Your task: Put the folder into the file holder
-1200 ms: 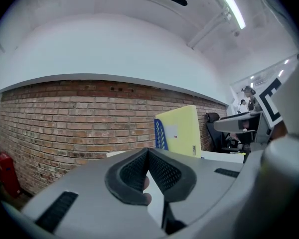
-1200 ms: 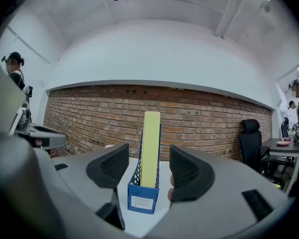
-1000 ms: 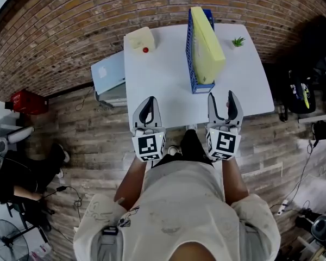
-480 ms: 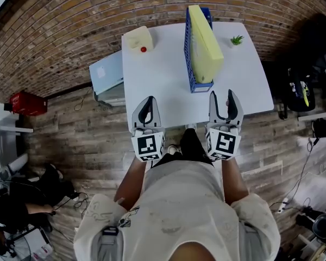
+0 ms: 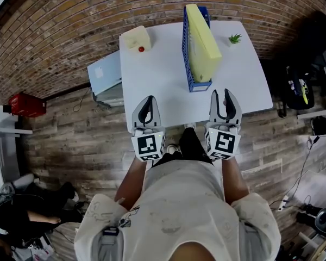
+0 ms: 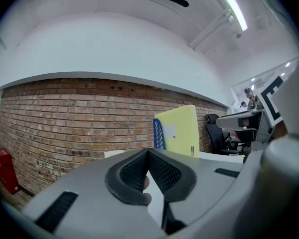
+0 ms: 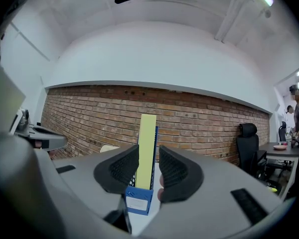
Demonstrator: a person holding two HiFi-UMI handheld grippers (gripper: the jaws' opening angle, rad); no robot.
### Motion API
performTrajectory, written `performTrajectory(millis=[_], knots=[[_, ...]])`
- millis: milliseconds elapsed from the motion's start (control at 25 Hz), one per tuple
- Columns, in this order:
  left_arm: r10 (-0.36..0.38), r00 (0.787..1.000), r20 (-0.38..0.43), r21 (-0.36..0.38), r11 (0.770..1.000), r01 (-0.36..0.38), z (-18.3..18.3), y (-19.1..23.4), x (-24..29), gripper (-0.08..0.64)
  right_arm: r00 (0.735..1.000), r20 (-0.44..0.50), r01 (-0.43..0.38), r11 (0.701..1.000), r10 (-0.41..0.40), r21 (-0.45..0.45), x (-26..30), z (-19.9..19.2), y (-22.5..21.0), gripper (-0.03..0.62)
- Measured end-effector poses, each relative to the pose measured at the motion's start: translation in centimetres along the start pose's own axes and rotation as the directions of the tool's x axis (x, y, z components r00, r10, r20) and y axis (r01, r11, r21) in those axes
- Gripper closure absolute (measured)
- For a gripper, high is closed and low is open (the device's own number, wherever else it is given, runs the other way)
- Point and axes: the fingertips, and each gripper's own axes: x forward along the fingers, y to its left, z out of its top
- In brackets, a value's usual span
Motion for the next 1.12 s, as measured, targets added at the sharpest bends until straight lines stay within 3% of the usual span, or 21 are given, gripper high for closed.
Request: performTrajectory(millis=[400, 1120], knots=[[-0.009, 1.000, 0.015, -0.020, 1.000, 0.009, 0.7, -0.6, 0.2, 0.552, 1.000, -0.016, -0.001, 1.000, 0.001, -0.019, 0.3, -0.3, 0.1, 0.572], [-0.011, 1.000, 0.012, 0.001, 1.000, 0.011, 1.1, -0.2, 0.5, 0.552, 0.999, -0.034, -0.012, 1.000, 0.011, -0.022, 0.6, -0.2, 0.0, 0.572]])
